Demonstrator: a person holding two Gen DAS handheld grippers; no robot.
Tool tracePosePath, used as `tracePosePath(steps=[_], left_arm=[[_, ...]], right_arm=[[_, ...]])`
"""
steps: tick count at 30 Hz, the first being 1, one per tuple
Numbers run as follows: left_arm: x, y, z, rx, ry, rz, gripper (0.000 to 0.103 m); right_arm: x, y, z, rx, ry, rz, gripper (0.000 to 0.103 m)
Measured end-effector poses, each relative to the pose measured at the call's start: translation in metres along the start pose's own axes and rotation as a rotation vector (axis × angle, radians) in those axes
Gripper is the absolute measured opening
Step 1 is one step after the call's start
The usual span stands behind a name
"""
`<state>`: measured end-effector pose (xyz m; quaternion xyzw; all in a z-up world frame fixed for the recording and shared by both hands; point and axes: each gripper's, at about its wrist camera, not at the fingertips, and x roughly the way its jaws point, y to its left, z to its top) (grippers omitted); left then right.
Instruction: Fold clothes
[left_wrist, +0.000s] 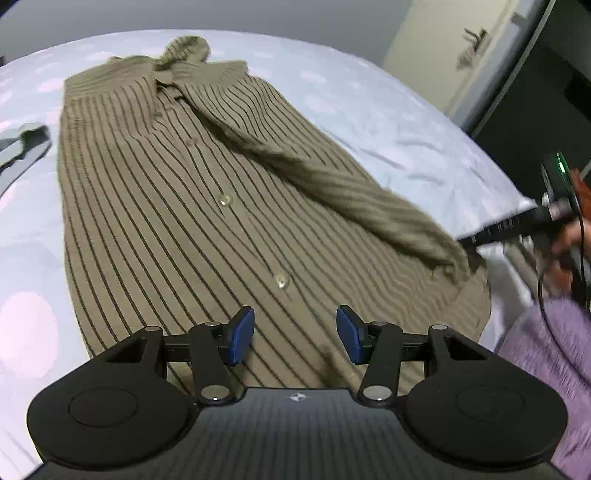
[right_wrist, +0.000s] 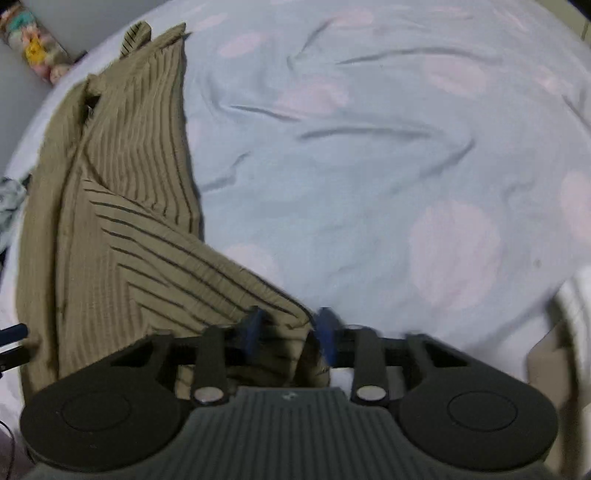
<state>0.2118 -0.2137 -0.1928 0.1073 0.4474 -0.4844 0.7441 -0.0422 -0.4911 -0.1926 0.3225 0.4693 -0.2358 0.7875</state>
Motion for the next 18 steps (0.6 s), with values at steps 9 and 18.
tracePosePath(steps=[9, 18], left_arm=[[-0.03, -0.034, -0.008, -0.054, -0.056, 0.081, 0.047], [-0.039, -0.052, -0.026, -0.176, -0.022, 0.033, 0.047]], right_arm=[[-0.083, 0.049, -0.042, -0.219, -0.188, 0.111, 0.008], [-0.089, 0.15, -0.122, -0.64, -0.2, 0.06, 0.008]])
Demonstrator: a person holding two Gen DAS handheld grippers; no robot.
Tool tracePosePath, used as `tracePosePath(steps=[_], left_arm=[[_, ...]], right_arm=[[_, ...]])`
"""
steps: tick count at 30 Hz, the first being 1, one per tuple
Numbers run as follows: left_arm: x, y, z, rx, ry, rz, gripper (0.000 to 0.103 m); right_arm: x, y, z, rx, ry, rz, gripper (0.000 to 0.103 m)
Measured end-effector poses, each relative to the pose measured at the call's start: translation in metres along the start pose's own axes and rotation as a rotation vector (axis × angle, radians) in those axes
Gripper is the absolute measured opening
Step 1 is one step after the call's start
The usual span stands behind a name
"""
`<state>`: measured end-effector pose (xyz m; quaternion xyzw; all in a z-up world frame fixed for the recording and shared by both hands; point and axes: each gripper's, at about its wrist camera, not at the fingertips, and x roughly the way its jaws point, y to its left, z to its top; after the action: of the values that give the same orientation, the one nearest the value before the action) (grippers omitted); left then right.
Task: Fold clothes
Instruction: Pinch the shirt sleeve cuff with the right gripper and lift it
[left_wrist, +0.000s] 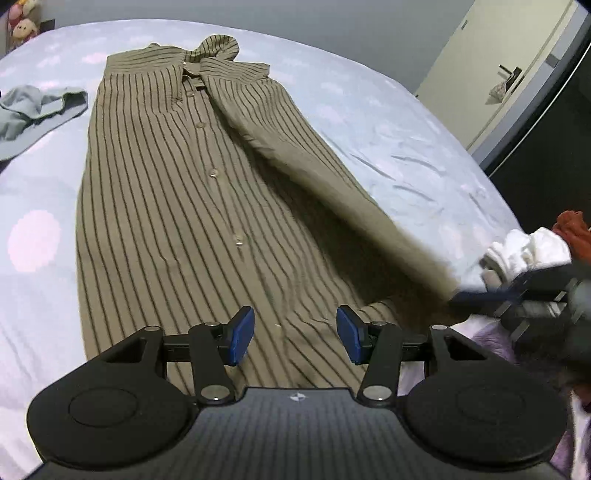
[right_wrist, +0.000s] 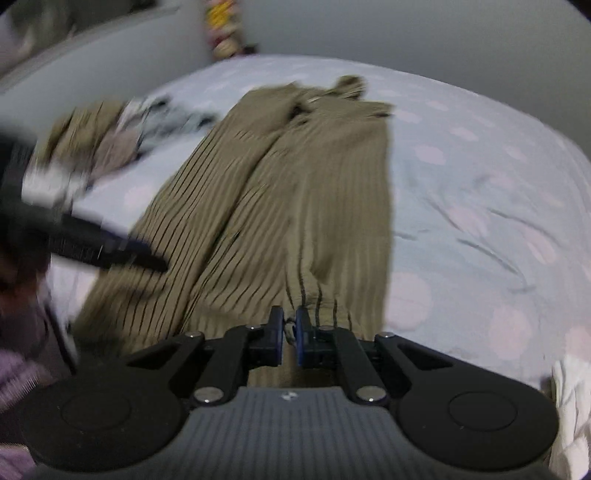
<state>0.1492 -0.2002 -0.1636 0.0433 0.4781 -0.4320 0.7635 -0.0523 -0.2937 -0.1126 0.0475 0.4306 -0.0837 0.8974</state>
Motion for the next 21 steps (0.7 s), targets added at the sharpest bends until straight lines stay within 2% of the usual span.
tracePosePath(steps=[4, 7, 9, 10, 13, 15, 17, 21], left_arm=[[-0.001, -0.002, -0.001, -0.054, -0.003, -0.041, 0.047], [0.003, -0.007, -0.002, -0.062, 0.017, -0.04, 0.047], [0.006, -0.01, -0.003, -0.067, 0.03, -0.038, 0.047], [0.008, -0.012, -0.004, -0.064, 0.037, -0.042, 0.047], [0.015, -0.017, -0.005, -0.045, 0.051, -0.064, 0.047], [0.018, -0.02, -0.006, -0.018, 0.067, -0.073, 0.047], [0.021, -0.025, -0.009, 0.027, 0.094, -0.083, 0.047], [0.033, -0.041, -0.016, 0.149, 0.176, -0.124, 0.047]], right_arm=[[0.034, 0.037, -0.008, -0.081, 0.065, 0.015, 0.006], [0.058, 0.052, -0.013, -0.128, 0.121, -0.001, 0.006], [0.061, 0.056, -0.014, -0.15, 0.14, 0.008, 0.008], [0.057, 0.055, -0.013, -0.146, 0.136, 0.027, 0.012], [0.036, 0.039, -0.01, -0.117, 0.105, 0.082, 0.015], [0.017, 0.023, -0.008, -0.107, 0.078, 0.077, 0.023], [0.0, 0.002, -0.007, -0.101, 0.06, 0.057, 0.024], [-0.008, -0.036, -0.01, -0.188, 0.114, 0.019, 0.024]])
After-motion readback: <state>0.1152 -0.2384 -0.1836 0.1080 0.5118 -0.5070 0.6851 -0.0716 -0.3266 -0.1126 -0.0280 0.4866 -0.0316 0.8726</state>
